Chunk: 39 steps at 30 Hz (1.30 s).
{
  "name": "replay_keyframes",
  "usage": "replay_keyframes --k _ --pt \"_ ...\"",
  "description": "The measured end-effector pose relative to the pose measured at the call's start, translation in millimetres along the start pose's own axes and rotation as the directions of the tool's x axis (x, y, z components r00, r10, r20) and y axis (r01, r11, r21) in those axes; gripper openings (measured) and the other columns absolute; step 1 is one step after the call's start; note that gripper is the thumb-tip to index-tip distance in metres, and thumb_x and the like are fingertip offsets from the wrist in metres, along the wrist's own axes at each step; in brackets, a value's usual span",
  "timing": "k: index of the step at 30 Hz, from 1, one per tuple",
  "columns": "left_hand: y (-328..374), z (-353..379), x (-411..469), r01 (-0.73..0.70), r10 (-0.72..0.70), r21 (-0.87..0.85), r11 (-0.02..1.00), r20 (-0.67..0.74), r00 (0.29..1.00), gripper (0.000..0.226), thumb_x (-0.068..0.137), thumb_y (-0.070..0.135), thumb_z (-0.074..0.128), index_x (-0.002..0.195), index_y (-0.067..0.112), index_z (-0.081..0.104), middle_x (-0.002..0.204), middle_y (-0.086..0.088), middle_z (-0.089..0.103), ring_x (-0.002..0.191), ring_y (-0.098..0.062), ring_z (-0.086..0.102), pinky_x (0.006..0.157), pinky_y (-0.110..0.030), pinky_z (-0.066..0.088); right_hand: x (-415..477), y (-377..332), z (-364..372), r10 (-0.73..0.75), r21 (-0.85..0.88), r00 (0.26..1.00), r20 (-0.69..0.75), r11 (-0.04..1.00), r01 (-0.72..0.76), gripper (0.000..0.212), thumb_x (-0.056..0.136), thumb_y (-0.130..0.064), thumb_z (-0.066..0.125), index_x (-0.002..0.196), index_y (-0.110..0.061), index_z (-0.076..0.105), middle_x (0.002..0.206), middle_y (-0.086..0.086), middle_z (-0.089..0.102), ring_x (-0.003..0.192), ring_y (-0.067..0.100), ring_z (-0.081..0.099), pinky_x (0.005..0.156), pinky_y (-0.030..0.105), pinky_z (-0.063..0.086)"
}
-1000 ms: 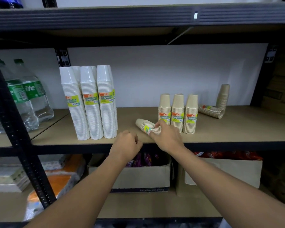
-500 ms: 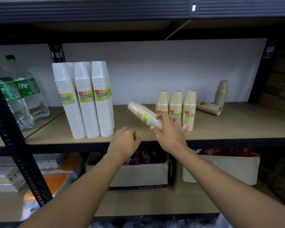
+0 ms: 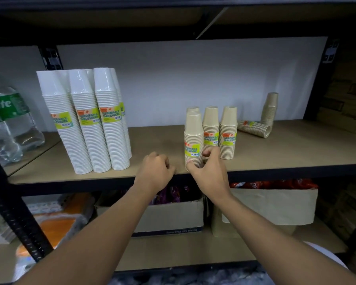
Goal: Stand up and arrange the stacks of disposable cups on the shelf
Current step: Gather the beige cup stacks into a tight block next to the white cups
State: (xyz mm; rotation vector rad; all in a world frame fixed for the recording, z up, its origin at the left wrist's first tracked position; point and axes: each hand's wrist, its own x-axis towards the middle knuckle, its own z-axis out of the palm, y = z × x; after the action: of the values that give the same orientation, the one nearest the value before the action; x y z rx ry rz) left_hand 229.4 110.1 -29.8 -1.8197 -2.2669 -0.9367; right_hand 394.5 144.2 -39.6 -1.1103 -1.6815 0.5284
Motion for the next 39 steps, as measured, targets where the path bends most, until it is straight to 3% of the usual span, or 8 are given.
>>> replay_keyframes --k 8,16,26,33,39 --pt "-6 11 9 -0.017 0.015 -0.042 0.999 -0.053 0.998 0.017 0.082 0.029 0.062 0.080 0.013 0.062 0.089 -0.005 0.055 0.091 -0.027 0.053 0.079 -0.037 0.048 8 8 6 0.027 0.048 0.999 -0.017 0.998 -0.026 0.053 0.073 -0.041 0.082 0.099 -0.021 0.041 0.092 -0.008 0.055 0.077 0.000 0.053 0.059 0.016 0.038" --pt "-9 16 7 -0.060 0.059 -0.004 0.998 -0.119 0.991 0.018 0.083 0.027 0.063 0.081 0.009 0.064 0.088 -0.008 0.057 0.087 -0.031 0.054 0.077 -0.036 0.046 9 6 11 0.047 0.077 0.998 -0.036 0.996 -0.044 0.048 0.069 -0.035 0.079 0.102 -0.022 0.047 0.094 -0.009 0.059 0.083 0.004 0.057 0.066 0.023 0.045" --pt "-10 18 5 -0.054 0.053 -0.007 0.999 -0.132 0.990 0.017 0.084 0.027 0.063 0.080 0.010 0.062 0.087 -0.008 0.056 0.086 -0.032 0.053 0.076 -0.036 0.043 9 3 14 0.068 0.084 0.996 -0.055 0.994 -0.063 0.046 0.069 -0.033 0.076 0.102 -0.024 0.046 0.095 -0.008 0.059 0.086 0.012 0.059 0.069 0.026 0.042" --pt "-10 18 5 -0.064 0.062 -0.006 0.998 -0.133 0.989 0.018 0.085 0.027 0.062 0.080 0.010 0.063 0.087 -0.008 0.057 0.086 -0.031 0.053 0.076 -0.035 0.043 8 2 12 0.081 0.084 0.995 -0.053 0.994 -0.076 0.047 0.070 -0.031 0.078 0.102 -0.024 0.044 0.093 -0.010 0.055 0.082 0.008 0.054 0.058 0.009 0.033" --pt "-11 18 5 -0.062 0.060 -0.010 0.998 -0.126 0.990 0.018 0.085 0.028 0.062 0.081 0.010 0.063 0.087 -0.006 0.055 0.087 -0.030 0.052 0.077 -0.035 0.044 9 2 10 0.078 0.075 0.995 -0.060 0.994 -0.073 0.047 0.071 -0.029 0.078 0.102 -0.024 0.044 0.089 -0.015 0.051 0.078 0.003 0.051 0.055 0.008 0.035"
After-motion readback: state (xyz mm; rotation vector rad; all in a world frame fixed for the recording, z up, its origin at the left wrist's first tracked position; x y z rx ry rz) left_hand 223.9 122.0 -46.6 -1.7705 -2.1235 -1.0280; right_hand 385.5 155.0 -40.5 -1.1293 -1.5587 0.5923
